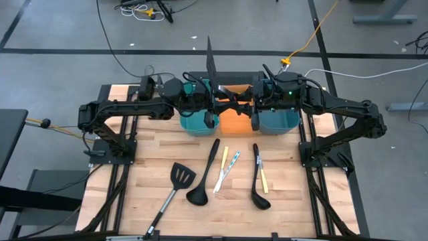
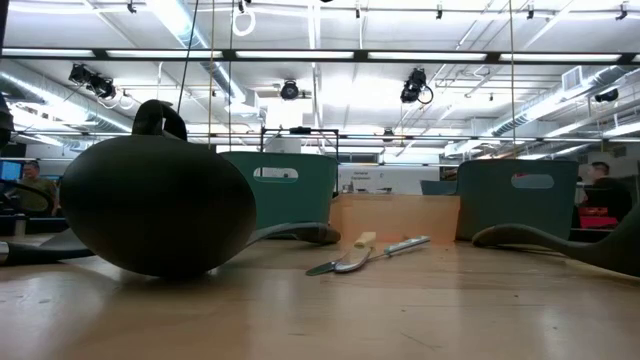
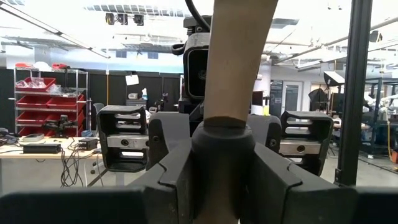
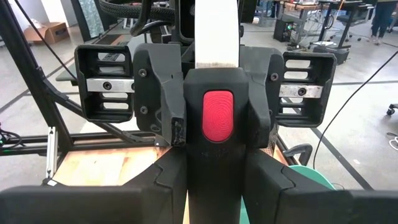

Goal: Pick & Place Kitchen Items
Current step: Put the right black spatula into the green bin

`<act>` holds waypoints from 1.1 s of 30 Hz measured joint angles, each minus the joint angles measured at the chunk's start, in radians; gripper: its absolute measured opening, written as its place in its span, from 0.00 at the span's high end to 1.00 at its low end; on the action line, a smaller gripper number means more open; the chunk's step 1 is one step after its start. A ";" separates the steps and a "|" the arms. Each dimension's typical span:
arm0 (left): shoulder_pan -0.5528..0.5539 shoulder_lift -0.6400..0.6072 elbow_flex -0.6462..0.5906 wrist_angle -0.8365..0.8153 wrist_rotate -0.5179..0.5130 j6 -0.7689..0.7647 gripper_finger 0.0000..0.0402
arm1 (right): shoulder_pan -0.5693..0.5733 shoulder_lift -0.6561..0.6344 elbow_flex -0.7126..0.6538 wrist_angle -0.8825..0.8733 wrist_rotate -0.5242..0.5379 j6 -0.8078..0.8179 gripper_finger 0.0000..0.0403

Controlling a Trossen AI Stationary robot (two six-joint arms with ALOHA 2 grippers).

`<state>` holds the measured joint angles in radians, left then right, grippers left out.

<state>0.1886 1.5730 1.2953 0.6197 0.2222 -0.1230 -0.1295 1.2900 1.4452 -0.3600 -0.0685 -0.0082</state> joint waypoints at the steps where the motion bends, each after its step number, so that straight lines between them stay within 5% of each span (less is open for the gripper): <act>1: 0.000 0.000 0.000 0.000 0.000 0.000 0.69 | 0.000 0.000 0.000 0.000 0.000 0.000 0.70; 33: 0.000 -0.010 0.000 -0.011 0.000 -0.004 0.69 | 0.000 -0.026 0.000 -0.007 -0.001 0.017 0.49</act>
<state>0.1884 1.5635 1.2953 0.6089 0.2226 -0.1267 -0.1291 1.2643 1.4456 -0.3671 -0.0692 0.0084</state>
